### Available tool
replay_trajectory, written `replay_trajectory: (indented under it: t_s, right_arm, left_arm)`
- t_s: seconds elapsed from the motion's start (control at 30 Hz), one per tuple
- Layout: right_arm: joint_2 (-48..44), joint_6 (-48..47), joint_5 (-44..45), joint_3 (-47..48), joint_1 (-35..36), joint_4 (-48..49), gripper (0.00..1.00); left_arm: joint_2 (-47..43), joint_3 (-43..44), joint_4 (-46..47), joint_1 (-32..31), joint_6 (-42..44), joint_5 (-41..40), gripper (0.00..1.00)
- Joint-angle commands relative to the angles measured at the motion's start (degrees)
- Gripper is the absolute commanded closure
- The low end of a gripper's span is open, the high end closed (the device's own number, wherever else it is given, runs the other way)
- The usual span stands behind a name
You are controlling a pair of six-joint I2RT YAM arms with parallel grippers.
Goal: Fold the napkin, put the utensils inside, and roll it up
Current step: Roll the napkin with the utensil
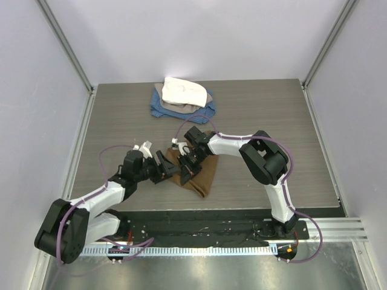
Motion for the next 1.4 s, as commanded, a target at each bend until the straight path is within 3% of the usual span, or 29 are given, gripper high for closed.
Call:
replay_trajectory:
  t_s: [0.0, 0.3, 0.67, 1.1, 1.37]
  right_arm:
    - [1.99, -0.49, 4.03, 0.51, -0.06, -0.68, 0.99]
    - [2.96, 0.21, 4.03, 0.69, -0.23, -0.77, 0.99]
    - [5.07, 1.27, 2.36, 1.66, -1.20, -0.77, 0.99]
    - [7.09, 1.88, -0.01, 2.54, -2.61, -0.77, 0.99]
    - [9.02, 2.06, -1.16, 3.06, -3.40, -0.68, 0.99]
  left_arm:
    - [1.33, 0.87, 9.04, 1.21, -1.30, -3.92, 0.27]
    - [-1.83, -0.10, 2.20, 3.41, 3.62, -12.26, 0.27]
    - [-12.90, -0.53, -10.99, 3.58, 13.02, -22.91, 0.25]
    - [-13.52, -4.58, -7.57, 3.58, 13.99, -19.92, 0.33]
    - [-8.08, -3.88, -3.36, 3.58, 13.99, -20.89, 0.34]
